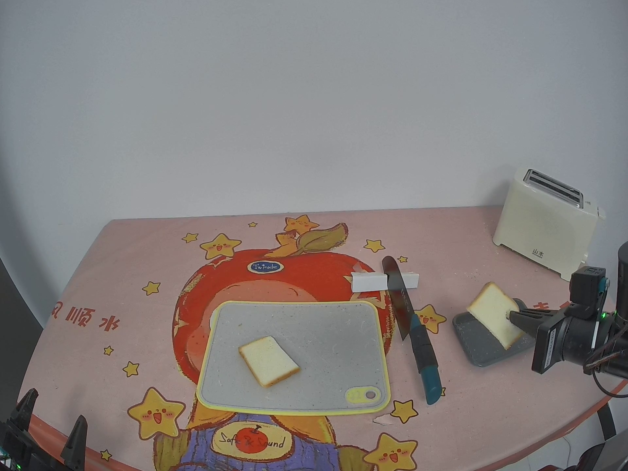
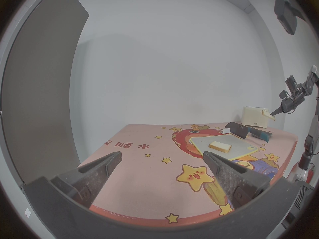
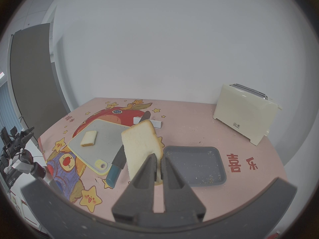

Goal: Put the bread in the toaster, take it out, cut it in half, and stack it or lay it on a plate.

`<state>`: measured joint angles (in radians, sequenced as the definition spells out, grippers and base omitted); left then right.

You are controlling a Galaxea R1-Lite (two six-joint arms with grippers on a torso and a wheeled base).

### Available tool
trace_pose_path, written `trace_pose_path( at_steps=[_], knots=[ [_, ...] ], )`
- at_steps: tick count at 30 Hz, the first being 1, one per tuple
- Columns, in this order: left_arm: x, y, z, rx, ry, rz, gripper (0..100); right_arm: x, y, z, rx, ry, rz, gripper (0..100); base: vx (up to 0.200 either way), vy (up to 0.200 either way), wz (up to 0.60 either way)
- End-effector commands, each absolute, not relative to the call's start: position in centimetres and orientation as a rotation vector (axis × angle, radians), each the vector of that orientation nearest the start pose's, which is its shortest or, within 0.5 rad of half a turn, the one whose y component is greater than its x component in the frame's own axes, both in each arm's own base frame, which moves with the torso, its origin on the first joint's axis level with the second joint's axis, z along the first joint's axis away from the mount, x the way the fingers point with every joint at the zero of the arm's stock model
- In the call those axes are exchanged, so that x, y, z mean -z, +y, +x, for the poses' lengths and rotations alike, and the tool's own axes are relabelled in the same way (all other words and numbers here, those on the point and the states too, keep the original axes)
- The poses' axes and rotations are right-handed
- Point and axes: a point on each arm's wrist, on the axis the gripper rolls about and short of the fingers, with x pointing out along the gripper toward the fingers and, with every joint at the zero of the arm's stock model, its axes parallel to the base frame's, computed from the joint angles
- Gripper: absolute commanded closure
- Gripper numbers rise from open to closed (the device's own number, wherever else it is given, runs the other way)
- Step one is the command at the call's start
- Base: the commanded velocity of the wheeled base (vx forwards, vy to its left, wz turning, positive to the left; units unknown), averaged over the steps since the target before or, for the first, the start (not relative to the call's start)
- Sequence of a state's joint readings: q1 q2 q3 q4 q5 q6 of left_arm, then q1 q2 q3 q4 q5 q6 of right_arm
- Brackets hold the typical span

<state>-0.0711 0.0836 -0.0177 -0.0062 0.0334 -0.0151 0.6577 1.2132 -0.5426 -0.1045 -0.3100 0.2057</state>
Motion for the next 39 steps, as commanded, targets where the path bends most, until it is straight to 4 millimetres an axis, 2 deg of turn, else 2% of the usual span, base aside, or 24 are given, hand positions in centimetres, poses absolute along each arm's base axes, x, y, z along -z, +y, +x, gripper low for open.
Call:
trace_pose_path(
  at_steps=[1, 10, 16, 25, 31, 39],
  knots=[
    [-7.78, 0.19, -1.62, 0.036, 0.078, -0.011, 0, -17.66, 9.54, 13.42, -0.286, 0.537, -0.067, 100, 0.0, 0.0, 0.0],
    [-7.78, 0.19, -1.62, 0.036, 0.078, -0.011, 0, -17.66, 9.54, 13.42, -0.286, 0.537, -0.067, 100, 0.0, -0.2, 0.0],
    [-7.78, 0.19, -1.62, 0.036, 0.078, -0.011, 0, -17.66, 9.52, 13.44, -0.284, 0.537, -0.067, 100, 0.0, 0.0, 0.0],
    [-7.78, 0.19, -1.62, 0.036, 0.078, -0.011, 0, -17.66, 9.52, 13.44, -0.284, 0.537, -0.067, 100, 0.0, -0.2, 0.0],
    [-7.78, 0.19, -1.62, 0.036, 0.078, -0.013, 0, -17.66, 9.52, 13.44, -0.284, 0.537, -0.067, 100, 0.0, 0.0, 0.0],
    [-7.78, 0.19, -1.62, 0.036, 0.078, -0.013, 0, -17.52, 9.63, 13.57, -0.283, 0.544, -0.069, 100, 0.0, -0.15, 0.0]
  ],
)
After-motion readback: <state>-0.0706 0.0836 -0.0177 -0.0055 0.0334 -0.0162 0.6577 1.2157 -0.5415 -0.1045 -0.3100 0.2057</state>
